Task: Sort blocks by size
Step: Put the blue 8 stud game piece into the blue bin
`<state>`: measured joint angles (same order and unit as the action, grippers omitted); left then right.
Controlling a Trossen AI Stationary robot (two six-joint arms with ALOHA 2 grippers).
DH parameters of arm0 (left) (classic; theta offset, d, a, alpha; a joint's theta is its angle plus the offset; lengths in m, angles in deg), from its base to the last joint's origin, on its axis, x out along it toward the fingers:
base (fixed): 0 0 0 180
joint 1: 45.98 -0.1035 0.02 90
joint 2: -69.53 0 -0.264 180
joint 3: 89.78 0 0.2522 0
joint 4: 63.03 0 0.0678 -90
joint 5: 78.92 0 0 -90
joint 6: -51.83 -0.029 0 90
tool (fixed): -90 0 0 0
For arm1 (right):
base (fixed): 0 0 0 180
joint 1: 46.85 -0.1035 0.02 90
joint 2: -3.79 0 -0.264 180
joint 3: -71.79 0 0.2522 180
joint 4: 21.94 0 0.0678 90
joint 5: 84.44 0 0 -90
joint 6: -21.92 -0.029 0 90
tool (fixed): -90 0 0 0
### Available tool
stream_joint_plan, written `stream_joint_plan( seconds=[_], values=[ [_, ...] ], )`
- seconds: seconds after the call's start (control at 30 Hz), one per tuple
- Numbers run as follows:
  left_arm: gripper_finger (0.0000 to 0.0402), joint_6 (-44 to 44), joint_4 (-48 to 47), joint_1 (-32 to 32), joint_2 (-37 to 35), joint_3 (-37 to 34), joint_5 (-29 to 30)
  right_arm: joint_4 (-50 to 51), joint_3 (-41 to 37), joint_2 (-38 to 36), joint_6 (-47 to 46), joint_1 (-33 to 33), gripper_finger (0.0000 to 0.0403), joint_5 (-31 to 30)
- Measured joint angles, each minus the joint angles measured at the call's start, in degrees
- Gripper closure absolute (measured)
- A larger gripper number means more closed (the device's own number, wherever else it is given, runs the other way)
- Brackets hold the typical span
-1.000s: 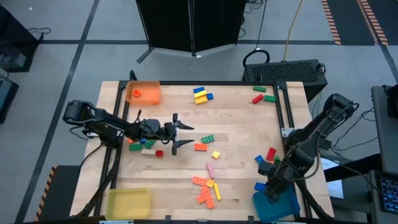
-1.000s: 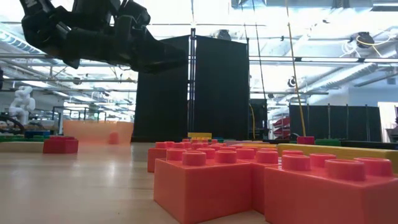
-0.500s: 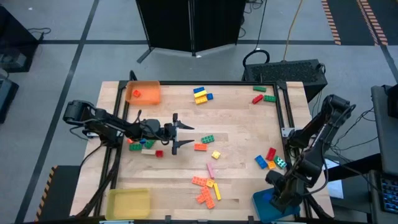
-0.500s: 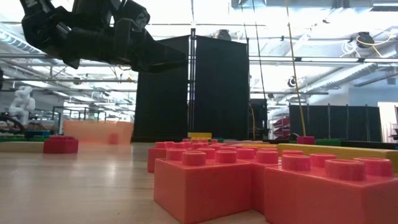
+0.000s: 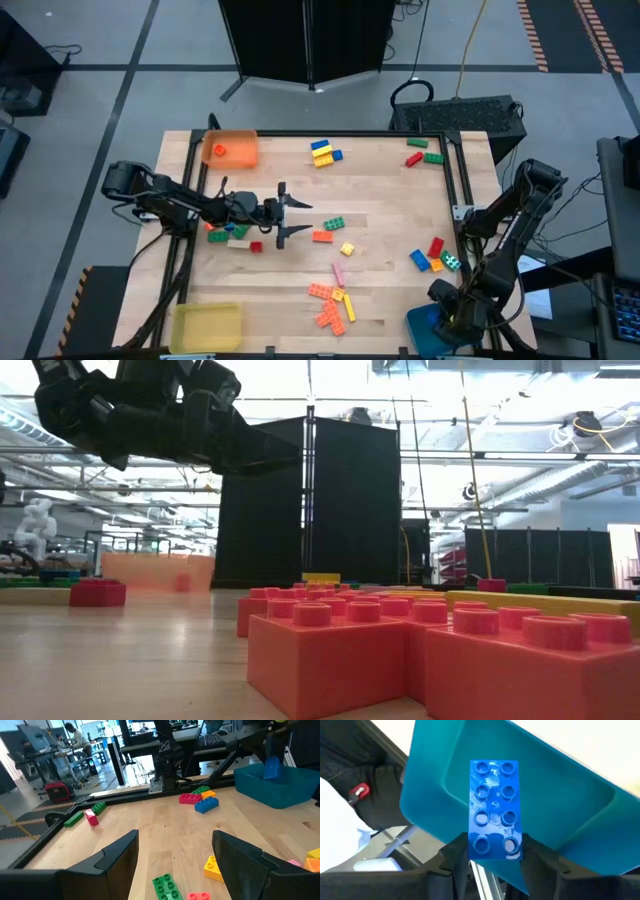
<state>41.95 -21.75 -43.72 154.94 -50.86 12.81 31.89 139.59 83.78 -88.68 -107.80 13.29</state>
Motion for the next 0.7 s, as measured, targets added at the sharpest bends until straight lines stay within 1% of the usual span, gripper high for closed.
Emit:
stream_joint_plan(
  seconds=[0.2, 0.5, 0.7],
  values=[
    [0.0148, 0.5, -0.3, 0.6, 0.0, 0.0, 0.0, 0.0, 0.0, 1.5, -1.3, -0.3, 0.0259, 0.1],
    [0.0148, 0.5, -0.4, 1.6, 0.0, 0.0, 0.0, 0.0, 0.0, 2.7, -1.9, -0.3, 0.023, 0.1],
    [0.0148, 0.5, -0.6, 1.6, 0.0, 0.0, 0.0, 0.0, 0.0, 2.7, -2.3, -0.3, 0.0219, 0.1]
  ],
)
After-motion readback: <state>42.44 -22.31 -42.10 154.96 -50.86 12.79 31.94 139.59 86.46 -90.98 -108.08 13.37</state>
